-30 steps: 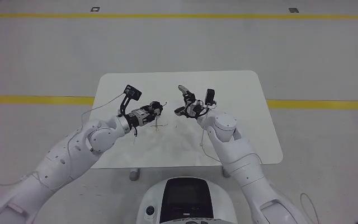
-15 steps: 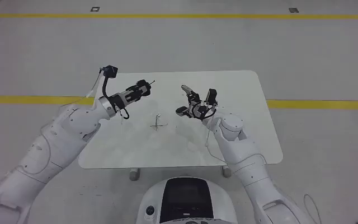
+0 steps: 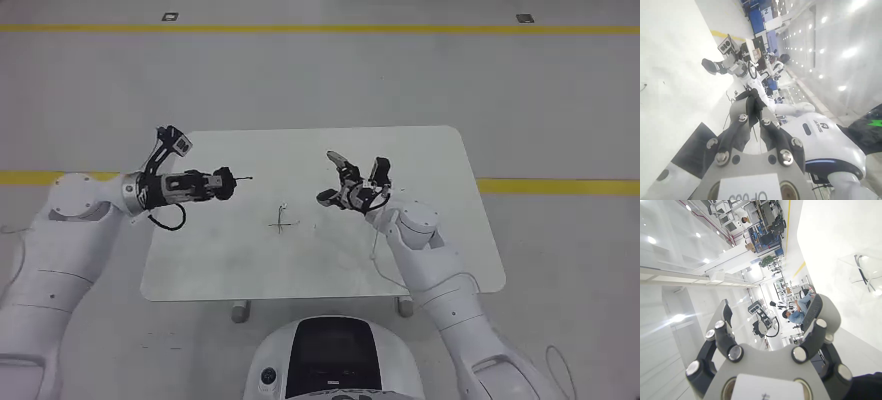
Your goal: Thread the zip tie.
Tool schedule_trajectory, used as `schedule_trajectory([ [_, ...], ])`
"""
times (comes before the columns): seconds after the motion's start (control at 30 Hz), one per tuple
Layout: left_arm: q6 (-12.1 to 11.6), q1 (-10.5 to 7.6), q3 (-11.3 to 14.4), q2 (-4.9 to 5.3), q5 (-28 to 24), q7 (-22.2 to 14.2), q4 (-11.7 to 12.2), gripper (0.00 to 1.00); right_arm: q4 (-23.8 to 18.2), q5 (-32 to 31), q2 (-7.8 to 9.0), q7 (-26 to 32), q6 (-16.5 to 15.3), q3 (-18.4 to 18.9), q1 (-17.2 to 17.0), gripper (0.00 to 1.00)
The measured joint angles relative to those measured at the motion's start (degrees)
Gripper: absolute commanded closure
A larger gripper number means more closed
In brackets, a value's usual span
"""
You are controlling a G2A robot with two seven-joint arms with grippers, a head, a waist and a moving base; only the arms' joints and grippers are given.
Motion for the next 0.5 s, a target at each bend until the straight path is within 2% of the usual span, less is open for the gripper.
schedule_trajectory([
  [0.1, 0.21, 0.18, 0.16, -0.06, -0.23, 1.18, -0.08, 1.0, -0.09, 0.04, 0.0, 0.05, -0.08, -0.04, -0.06, 0.0],
  [0.17, 2.3, 0.84, 0.9, -0.41, -3.01, 0.9, 0.81, 1.0, -0.29, 0.58, 0.19, 2.24, -1.74, -0.37, -0.23, 0.0],
  [0.27, 4.58, -0.1, 2.01, -0.92, -7.83, -3.52, 4.8, 1.0, 2.45, 1.56, 0.88, 12.48, -4.57, 0.17, 0.93, 0.0],
  [0.37, 5.96, -1.38, 4.6, -1.41, -12.03, -4.27, 7.2, 1.0, 6.42, 3.03, 1.31, 23.1, -6.12, 0.15, 3.3, 0.0],
  [0.4, 6.26, -1.76, 5.56, -1.49, -12.9, -4.16, 7.58, 1.0, 7.7, 2.88, 1.4, 25.8, -6.46, -0.19, 4.19, 0.0],
  [0.5, 8.02, -2.67, 9.91, -1.68, -16.16, -4.09, 6.78, 1.0, 12.18, 3.3, 1.28, 32.78, -6.7, -2.08, 7.17, 0.0],
])
